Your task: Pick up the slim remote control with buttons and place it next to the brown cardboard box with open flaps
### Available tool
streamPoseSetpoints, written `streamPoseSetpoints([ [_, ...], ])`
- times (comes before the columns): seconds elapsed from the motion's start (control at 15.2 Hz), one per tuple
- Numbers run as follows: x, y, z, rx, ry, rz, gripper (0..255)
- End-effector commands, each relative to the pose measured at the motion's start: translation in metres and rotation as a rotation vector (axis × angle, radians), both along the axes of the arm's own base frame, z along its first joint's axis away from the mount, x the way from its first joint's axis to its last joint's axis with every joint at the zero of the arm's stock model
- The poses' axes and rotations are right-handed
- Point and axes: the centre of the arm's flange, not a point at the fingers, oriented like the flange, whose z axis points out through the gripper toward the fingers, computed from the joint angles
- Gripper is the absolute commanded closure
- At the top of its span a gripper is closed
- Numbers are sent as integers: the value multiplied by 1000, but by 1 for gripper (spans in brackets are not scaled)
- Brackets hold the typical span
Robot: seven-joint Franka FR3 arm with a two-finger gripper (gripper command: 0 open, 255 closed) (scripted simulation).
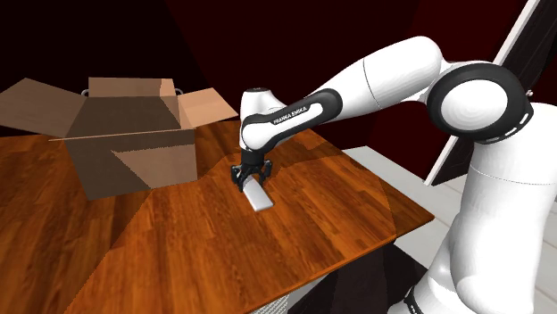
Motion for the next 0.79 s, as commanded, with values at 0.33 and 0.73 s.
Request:
streamPoseSetpoints([
  [0.33,0,0,0,0,-1,0,0],
  [0.73,0,0,13,0,-1,0,0],
])
